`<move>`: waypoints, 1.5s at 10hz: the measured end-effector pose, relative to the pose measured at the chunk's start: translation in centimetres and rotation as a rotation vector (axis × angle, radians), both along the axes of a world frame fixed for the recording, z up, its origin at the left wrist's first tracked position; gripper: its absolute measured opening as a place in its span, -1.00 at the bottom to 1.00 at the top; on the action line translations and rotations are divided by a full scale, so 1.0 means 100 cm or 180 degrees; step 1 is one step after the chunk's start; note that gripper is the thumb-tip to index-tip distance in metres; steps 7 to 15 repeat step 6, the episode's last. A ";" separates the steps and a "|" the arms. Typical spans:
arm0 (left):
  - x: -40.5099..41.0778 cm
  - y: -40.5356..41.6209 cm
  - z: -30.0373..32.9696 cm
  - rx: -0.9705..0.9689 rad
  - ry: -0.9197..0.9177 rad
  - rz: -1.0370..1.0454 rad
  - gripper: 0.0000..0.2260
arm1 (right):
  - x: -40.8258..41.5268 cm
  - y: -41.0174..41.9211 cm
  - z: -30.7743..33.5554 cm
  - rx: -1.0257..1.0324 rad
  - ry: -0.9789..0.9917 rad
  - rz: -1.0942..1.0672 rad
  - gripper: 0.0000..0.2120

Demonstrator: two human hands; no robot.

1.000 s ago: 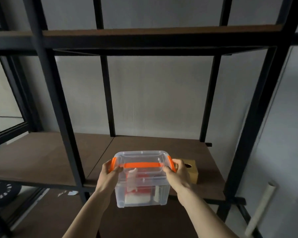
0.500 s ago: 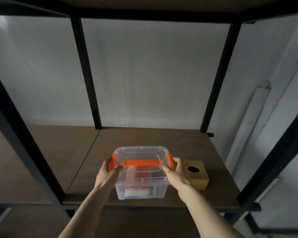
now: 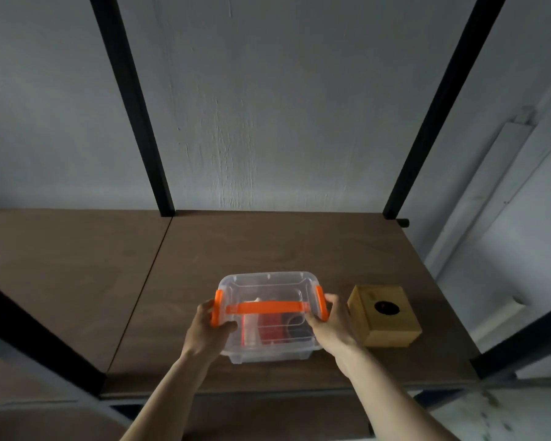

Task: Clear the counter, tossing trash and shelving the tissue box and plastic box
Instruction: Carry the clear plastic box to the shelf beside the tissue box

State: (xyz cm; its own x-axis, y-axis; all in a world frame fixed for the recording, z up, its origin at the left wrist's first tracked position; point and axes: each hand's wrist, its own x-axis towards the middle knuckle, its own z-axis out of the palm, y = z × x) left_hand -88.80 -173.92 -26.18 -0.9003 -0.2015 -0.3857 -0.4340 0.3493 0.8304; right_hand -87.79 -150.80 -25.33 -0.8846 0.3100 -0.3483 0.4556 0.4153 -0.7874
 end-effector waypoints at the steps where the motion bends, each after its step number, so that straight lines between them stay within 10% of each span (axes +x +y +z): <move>1: -0.007 -0.001 -0.014 0.0003 -0.0028 -0.0088 -0.48 | -0.003 0.000 -0.008 0.0031 -0.0047 0.0066 -0.41; 6: 0.009 0.003 -0.003 -0.1291 0.0470 -0.0567 -0.45 | 0.011 0.025 0.007 0.1488 0.0342 0.0876 -0.32; 15: 0.009 0.003 -0.003 -0.1291 0.0470 -0.0567 -0.45 | 0.011 0.025 0.007 0.1488 0.0342 0.0876 -0.32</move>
